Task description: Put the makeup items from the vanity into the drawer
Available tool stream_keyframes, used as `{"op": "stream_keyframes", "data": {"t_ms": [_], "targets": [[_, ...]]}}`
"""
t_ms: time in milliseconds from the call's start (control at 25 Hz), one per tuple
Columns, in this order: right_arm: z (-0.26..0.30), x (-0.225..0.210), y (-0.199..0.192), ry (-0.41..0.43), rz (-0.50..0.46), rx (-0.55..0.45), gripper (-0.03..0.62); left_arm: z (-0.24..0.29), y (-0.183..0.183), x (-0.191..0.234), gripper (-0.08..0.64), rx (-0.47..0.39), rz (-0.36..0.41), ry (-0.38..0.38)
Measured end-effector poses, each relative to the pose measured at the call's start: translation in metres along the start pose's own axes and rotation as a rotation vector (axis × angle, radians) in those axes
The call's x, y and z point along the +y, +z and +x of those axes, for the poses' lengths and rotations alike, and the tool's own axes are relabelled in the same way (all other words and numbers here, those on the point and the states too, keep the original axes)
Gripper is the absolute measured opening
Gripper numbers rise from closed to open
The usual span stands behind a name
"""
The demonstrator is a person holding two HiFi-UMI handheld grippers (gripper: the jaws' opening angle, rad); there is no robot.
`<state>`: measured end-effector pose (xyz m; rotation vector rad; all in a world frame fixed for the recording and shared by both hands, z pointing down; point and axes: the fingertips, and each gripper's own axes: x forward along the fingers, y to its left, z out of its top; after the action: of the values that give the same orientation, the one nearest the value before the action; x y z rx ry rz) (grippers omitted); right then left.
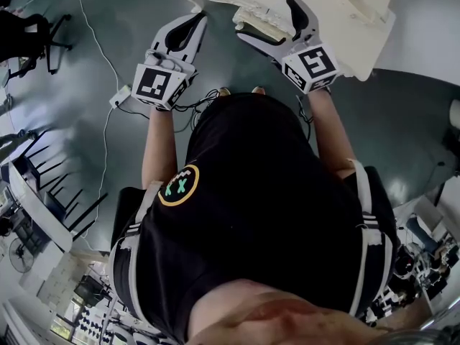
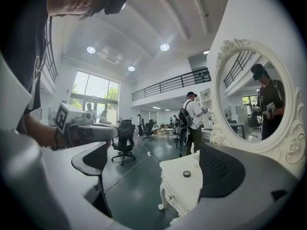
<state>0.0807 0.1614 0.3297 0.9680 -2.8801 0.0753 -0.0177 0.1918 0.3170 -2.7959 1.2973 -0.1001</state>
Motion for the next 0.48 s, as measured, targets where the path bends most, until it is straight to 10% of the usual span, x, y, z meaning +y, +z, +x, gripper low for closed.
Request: {"op": "stream_keyframes", "data": {"t_ms": [480], "targets": [[-0.025,-0.023,-0.009,0.018,-0.015,-0.004,0.598,0.020,0.000,-0.025,0.018,0.013,0.008,0.041]]}}
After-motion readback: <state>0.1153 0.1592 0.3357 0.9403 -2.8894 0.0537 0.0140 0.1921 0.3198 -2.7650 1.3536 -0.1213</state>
